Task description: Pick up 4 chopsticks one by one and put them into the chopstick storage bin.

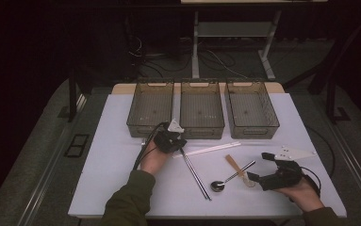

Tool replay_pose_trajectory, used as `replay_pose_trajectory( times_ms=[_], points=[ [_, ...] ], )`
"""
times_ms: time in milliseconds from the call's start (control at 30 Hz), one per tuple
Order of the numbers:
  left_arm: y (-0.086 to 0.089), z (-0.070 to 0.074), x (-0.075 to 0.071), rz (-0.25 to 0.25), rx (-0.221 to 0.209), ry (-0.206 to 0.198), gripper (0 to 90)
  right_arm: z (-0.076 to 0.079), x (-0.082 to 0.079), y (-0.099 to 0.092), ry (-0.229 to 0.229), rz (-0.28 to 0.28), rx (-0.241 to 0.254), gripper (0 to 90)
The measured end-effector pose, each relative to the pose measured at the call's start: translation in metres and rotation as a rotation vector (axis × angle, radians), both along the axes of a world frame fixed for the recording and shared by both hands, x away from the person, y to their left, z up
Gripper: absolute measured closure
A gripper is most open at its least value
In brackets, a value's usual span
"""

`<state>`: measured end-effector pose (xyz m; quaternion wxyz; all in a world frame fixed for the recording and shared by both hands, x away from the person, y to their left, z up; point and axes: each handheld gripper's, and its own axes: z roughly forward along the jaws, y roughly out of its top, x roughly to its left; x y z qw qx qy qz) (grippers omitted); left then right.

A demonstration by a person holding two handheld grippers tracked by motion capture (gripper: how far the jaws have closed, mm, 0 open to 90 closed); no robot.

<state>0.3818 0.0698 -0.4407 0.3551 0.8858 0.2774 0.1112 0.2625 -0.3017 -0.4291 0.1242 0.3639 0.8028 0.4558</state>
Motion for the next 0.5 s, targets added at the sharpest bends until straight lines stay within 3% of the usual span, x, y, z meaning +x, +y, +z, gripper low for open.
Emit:
replay_pose_trajectory(
  times_ms=[500],
  points=[
    [0.0038, -0.0015, 0.0009, 0.013, 0.024, 0.012, 89.2, 0.0, -0.0001, -0.0003, 0.001, 0.0, 0.0, 2.8]
  ],
)
